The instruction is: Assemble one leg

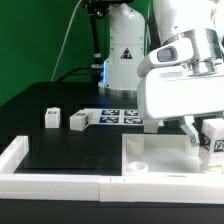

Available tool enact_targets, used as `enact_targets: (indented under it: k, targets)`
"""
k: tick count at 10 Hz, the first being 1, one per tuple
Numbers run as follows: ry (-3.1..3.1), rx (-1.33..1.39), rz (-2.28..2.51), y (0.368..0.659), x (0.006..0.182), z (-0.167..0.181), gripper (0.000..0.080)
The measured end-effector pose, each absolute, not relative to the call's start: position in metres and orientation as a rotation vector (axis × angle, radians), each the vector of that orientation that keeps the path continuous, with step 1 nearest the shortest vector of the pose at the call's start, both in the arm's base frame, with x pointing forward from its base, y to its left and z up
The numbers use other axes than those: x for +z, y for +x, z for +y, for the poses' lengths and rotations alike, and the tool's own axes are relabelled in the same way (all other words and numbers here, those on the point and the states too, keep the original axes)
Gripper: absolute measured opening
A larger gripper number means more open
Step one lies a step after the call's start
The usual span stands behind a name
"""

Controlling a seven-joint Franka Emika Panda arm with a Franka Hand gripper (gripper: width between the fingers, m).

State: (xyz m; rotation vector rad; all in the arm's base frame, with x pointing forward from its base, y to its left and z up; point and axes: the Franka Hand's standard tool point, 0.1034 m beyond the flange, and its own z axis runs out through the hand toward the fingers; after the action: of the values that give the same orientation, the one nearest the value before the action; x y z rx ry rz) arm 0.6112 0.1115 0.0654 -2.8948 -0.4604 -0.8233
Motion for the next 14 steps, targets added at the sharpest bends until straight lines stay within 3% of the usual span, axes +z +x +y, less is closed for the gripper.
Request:
enact_targets:
  k: [1, 2, 3, 4, 5, 8, 11, 13, 14]
  targets:
    - [-2.895, -0.823, -0.460, 0.611, 0.065, 0.112, 0.0290]
    - [-2.895, -0.823, -0.460, 0.611, 0.065, 0.111, 0.0377]
    - [-2.895, -0.823, -0.460, 0.611, 0.065, 0.111, 0.0512]
    - [-2.895, -0.823, -0.460, 0.611, 0.065, 0.111, 0.0512]
    - [-2.895, -0.823, -0.460, 0.611, 0.065, 0.111, 0.0620]
    - [-2.895, -0.822, -0.460, 0.611, 0.066, 0.112, 0.0648]
    - [-2.908, -0.782, -0.495, 0.619, 0.088, 0.105, 0.0649]
    - [-2.908, -0.730, -0.502, 0.616, 0.085, 0.111, 0.0649]
    - [-2.920, -0.567, -0.491, 0.610, 0.082, 0.117, 0.0649]
